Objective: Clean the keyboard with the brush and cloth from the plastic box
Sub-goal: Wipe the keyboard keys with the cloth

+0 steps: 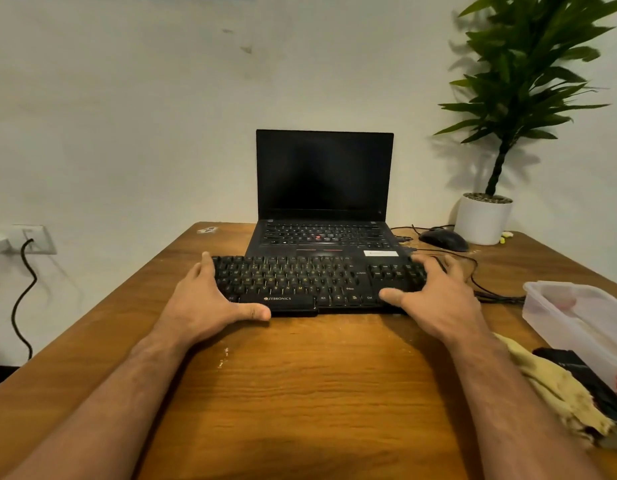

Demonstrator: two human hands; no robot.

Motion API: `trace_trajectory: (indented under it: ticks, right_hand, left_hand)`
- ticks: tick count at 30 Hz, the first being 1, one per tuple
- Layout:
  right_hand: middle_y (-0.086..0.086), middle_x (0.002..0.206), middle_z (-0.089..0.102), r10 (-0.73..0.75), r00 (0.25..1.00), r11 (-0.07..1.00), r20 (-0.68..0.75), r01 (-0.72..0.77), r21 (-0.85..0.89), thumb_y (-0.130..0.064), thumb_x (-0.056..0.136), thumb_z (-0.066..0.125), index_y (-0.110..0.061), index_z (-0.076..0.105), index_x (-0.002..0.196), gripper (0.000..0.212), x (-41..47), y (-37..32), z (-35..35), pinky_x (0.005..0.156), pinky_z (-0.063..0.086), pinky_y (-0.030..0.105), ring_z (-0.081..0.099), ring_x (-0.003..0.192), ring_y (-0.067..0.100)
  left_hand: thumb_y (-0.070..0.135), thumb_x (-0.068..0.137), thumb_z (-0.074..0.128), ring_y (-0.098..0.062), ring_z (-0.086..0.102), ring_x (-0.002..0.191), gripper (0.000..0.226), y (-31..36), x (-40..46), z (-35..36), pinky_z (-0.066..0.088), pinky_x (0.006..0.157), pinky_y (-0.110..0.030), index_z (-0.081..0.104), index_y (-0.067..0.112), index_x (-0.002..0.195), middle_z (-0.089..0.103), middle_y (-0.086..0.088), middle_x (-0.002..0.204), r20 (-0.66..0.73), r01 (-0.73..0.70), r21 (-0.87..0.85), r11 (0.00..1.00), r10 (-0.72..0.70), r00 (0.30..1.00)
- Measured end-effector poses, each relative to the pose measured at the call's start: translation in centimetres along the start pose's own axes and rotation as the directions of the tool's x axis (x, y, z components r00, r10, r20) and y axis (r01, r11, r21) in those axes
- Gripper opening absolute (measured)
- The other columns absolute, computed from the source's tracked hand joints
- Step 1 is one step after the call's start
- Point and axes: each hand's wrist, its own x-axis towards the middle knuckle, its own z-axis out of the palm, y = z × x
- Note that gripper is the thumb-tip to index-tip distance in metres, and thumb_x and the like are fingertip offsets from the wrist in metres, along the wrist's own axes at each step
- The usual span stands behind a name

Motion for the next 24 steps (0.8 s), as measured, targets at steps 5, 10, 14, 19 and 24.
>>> trace_trajectory:
  ticks: [5,10,14,19,24]
  right_hand:
    - [0.006,0.166,-0.002,0.023,0.998,0.999,0.056,-0.021,-0.039,-0.068,0.061,0.081,-0.041,0.019,0.154,0.114,-1.1,0.2,-0.1,0.12,0.015,0.06,0.013,0.149,0.041]
    - [0.01,0.165,0.004,0.039,0.999,0.999,-0.007,-0.039,-0.033,-0.057,0.069,0.081,-0.038,0.025,0.152,0.103,-1.0,0.5,0.1,0.119,0.022,0.058,0.02,0.147,0.041]
    - [0.009,0.165,0.005,0.037,0.999,0.999,-0.012,-0.038,-0.039,-0.055,0.071,0.08,-0.037,0.026,0.151,0.098,-0.7,0.6,0.2,0.119,0.02,0.058,0.019,0.147,0.04]
    - [0.009,0.165,0.006,0.038,0.999,0.997,-0.011,-0.038,-0.061,-0.053,0.073,0.08,-0.037,0.026,0.152,0.097,-0.3,0.5,0.6,0.119,0.017,0.061,0.017,0.148,0.041]
    - [0.009,0.163,0.011,0.034,0.999,0.998,-0.014,-0.035,-0.053,-0.055,0.072,0.077,-0.037,0.026,0.15,0.095,-0.9,0.4,0.6,0.119,0.018,0.059,0.019,0.147,0.039]
  left_hand:
    - [0.085,0.021,0.072,-0.03,0.031,0.144,0.17,0.0,-0.7,-0.1,0.03,0.117,-0.047,0.003,0.009,0.157,0.024,-0.011,0.16,0.012,0.051,0.017,0.999,-0.052,0.999]
    - [0.074,0.032,0.08,-0.028,0.03,0.144,0.162,0.6,-0.5,-0.2,0.028,0.118,-0.044,0.0,0.009,0.157,0.023,-0.011,0.16,0.014,0.047,-0.012,0.999,-0.047,0.999]
    - [0.066,0.041,0.087,-0.028,0.026,0.146,0.157,0.6,0.0,-0.1,0.024,0.118,-0.041,-0.003,0.009,0.157,0.019,-0.011,0.162,0.017,0.043,-0.018,0.999,-0.043,0.999]
    - [0.067,0.043,0.085,-0.027,0.026,0.147,0.155,0.4,0.4,0.0,0.024,0.118,-0.041,-0.002,0.01,0.157,0.018,-0.01,0.163,0.02,0.048,-0.001,0.999,-0.048,0.999]
    - [0.083,0.039,0.072,-0.029,0.018,0.149,0.155,0.4,-0.3,0.1,0.022,0.12,-0.046,0.002,0.013,0.158,0.014,-0.009,0.164,-0.036,0.037,0.025,0.999,-0.036,0.999]
